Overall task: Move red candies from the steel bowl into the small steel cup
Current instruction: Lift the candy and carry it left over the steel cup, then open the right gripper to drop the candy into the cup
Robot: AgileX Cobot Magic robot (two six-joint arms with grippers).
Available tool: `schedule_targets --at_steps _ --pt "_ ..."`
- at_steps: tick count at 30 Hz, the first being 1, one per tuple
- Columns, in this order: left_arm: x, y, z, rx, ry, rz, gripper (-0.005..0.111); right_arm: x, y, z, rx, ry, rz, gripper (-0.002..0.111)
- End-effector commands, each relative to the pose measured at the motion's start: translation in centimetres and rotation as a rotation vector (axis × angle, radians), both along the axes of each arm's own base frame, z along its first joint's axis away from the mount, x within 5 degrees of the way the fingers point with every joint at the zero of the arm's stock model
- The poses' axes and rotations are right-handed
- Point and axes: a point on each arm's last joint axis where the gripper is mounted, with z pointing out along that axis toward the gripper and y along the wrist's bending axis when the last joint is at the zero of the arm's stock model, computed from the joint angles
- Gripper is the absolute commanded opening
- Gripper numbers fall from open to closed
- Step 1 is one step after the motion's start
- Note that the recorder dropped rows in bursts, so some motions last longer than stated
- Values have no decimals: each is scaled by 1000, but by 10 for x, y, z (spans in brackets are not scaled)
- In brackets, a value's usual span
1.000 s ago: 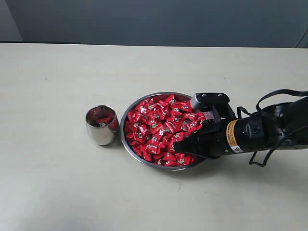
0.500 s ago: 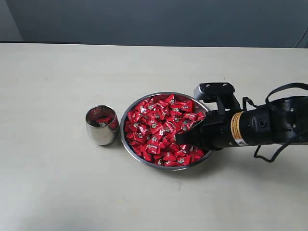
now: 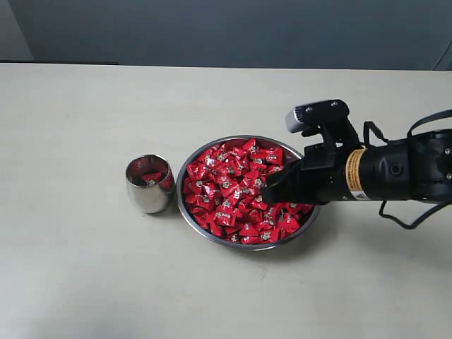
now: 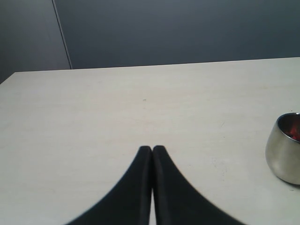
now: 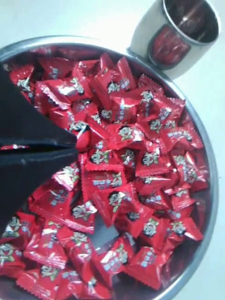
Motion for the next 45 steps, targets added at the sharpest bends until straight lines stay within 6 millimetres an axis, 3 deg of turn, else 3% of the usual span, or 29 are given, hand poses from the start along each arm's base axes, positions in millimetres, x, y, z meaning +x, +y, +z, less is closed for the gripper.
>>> schedule_targets --at_steps 1,10,20,27,32,39,45 --pt "0 0 -1 -4 -3 1 0 12 8 13 36 -56 19 -1" --pt "0 0 -1 -4 -3 1 0 31 37 29 86 -153 124 -1" --pt "0 0 -1 -4 -3 1 0 39 103 22 -17 -273 297 -1" --pt "0 0 -1 -4 -3 1 0 41 131 25 -11 -314 340 -1" --pt "0 0 -1 -4 -3 1 0 36 145 19 -16 -316 379 -1" --pt "0 0 -1 -4 -3 1 0 34 149 -1 -56 -285 401 -1" --pt "0 0 -1 -4 -3 1 0 32 150 -3 -41 -278 415 -1"
